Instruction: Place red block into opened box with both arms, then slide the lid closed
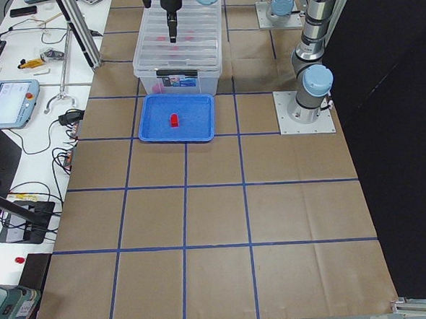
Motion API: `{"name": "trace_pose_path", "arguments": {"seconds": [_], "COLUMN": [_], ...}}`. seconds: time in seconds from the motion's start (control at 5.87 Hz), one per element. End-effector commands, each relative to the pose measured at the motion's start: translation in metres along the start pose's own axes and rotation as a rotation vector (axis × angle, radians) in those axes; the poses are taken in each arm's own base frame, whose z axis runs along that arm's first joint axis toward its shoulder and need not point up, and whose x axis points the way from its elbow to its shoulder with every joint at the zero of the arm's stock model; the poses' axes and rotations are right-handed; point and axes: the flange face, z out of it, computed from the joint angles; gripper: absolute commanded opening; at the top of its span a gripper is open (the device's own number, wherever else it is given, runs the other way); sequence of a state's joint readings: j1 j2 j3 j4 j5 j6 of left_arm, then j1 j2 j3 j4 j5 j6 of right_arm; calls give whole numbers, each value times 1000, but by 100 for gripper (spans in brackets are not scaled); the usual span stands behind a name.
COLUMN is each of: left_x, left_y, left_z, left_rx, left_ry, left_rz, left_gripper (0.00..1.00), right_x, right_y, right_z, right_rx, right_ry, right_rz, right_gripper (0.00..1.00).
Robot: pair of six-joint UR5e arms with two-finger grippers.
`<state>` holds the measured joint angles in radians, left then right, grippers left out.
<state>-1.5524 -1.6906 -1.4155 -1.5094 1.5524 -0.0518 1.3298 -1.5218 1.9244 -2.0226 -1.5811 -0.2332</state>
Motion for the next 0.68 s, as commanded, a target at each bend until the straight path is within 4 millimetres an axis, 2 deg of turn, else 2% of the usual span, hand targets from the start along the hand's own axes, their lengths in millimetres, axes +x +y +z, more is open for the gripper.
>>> {"name": "trace_pose_path", "arguments": {"seconds": [0.0,0.51], "left_x": [0,0], "left_y": [0,0], "left_z": [-1,-1], "left_rx": [1,1], "left_ry": [0,0], "left_rz": [0,0], "left_gripper": [99,99], "right_x": [20,22], "right_y": [0,-4], "right_z": [1,-3], "right_rx": [1,38], "right_ry": [1,16], "right_rz": [-17,-49], "right_gripper": [100,100]}}
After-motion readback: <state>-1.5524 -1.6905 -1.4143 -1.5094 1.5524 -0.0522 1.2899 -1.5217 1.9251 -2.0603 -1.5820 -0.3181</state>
